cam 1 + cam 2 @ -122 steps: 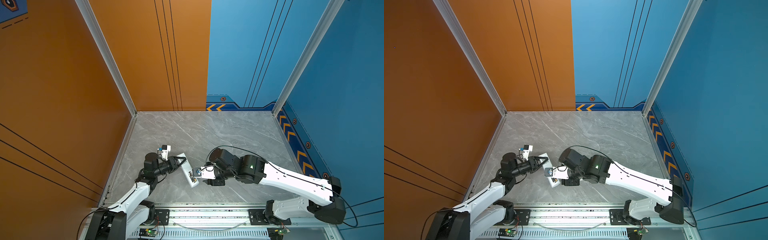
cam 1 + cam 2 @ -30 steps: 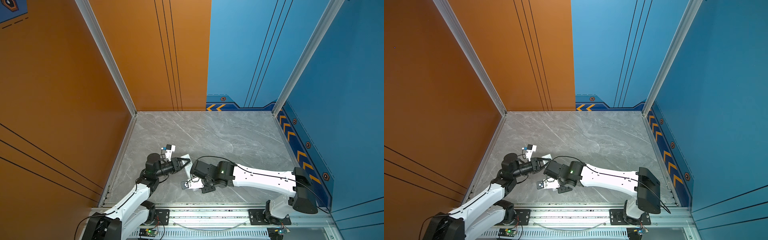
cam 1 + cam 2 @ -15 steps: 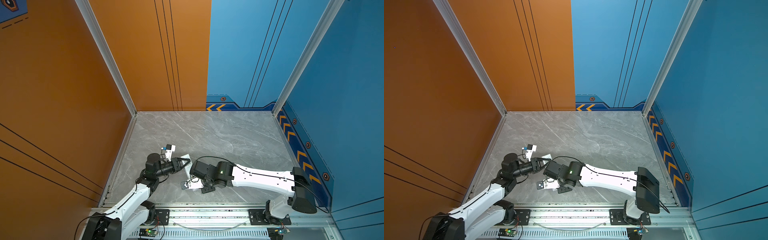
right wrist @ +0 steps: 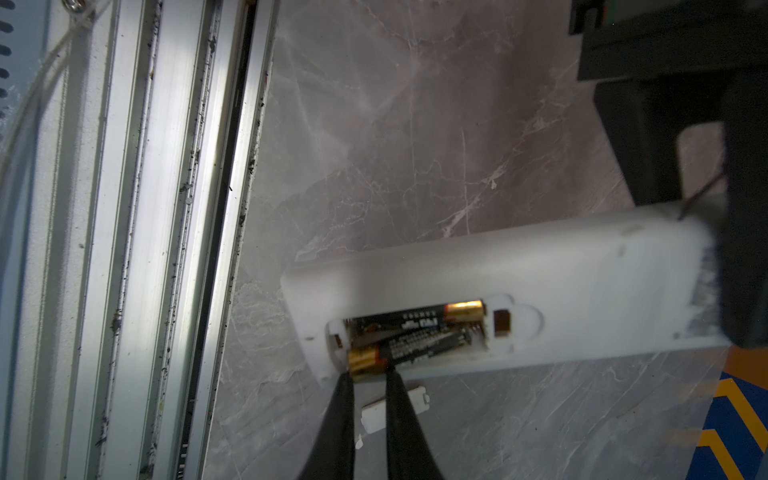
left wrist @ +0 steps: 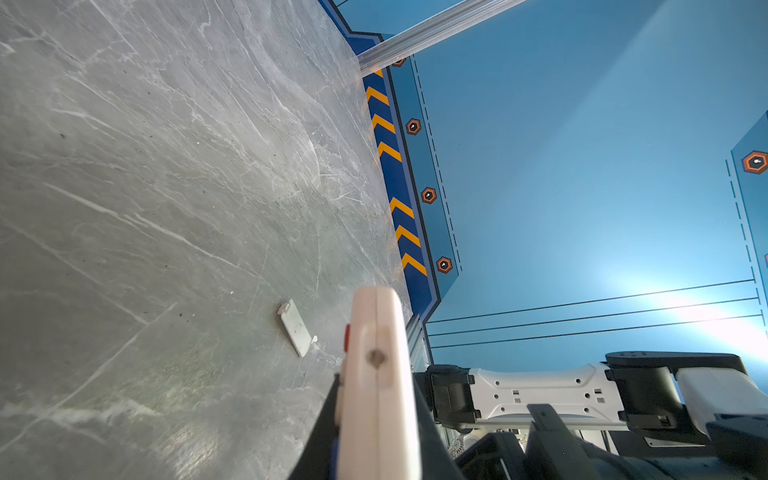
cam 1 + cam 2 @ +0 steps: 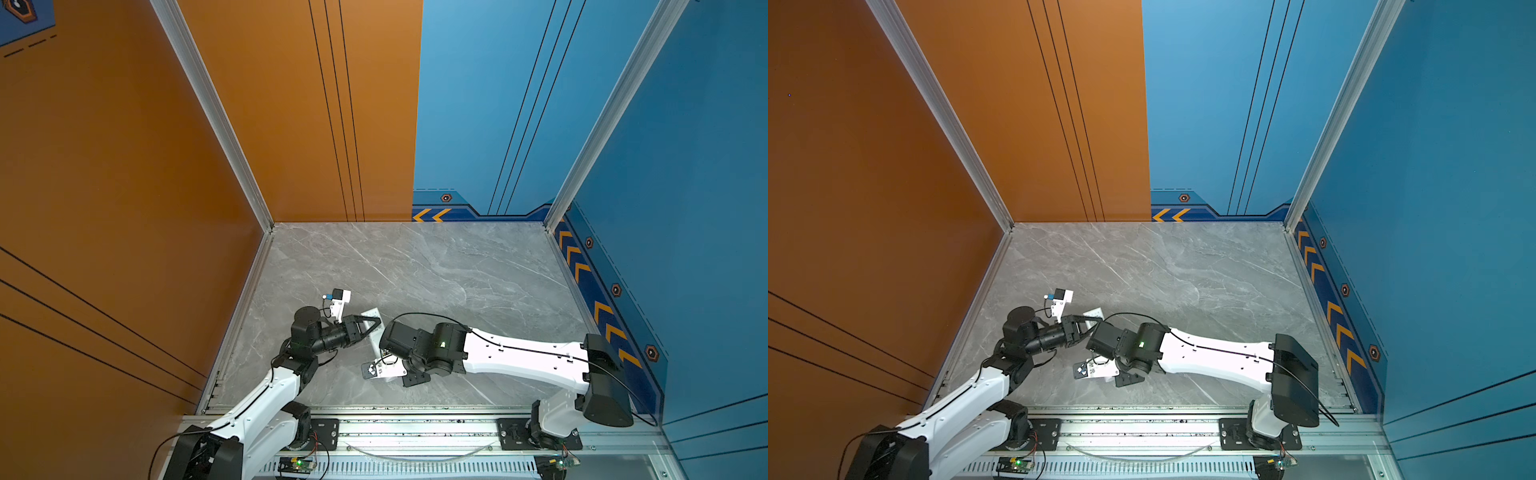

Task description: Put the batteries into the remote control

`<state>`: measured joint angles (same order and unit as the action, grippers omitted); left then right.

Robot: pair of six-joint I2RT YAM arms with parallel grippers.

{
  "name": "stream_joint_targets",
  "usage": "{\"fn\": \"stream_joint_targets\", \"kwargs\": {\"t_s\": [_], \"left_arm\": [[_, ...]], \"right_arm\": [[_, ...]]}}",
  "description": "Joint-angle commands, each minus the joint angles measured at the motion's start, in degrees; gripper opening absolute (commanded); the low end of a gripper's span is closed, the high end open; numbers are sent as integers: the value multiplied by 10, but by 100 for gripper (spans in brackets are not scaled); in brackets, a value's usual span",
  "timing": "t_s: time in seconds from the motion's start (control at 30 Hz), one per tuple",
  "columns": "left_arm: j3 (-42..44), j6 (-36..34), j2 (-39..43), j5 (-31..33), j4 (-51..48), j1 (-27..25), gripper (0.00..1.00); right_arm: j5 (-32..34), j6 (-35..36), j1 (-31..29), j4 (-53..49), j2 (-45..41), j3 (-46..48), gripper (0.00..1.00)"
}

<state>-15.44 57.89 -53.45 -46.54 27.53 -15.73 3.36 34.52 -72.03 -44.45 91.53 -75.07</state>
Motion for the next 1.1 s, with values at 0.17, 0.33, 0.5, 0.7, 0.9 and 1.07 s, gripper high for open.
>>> {"fn": "stream_joint_targets", "kwargs": {"t_s": [0.17, 0.33, 0.5, 0.7, 0.9, 1.07], "left_arm": [[-14, 0, 12, -10, 9, -6, 0], [-13, 2, 15, -8, 9, -7, 0], [-12, 3, 15, -7, 9, -8, 0], [-12, 2, 16, -6, 9, -8, 0], [-12, 2, 16, -7, 9, -9, 0], [-12, 2, 17, -6, 9, -10, 0]], "right_arm": [[13, -13, -3, 21, 12, -7, 11], [10, -19, -3, 23, 10, -8, 11], [6, -23, -3, 30, 12, -7, 10], [2, -28, -6, 33, 14, -8, 10], [-1, -35, -8, 45, 20, -10, 9], [2, -43, -11, 54, 25, -14, 9]]}}
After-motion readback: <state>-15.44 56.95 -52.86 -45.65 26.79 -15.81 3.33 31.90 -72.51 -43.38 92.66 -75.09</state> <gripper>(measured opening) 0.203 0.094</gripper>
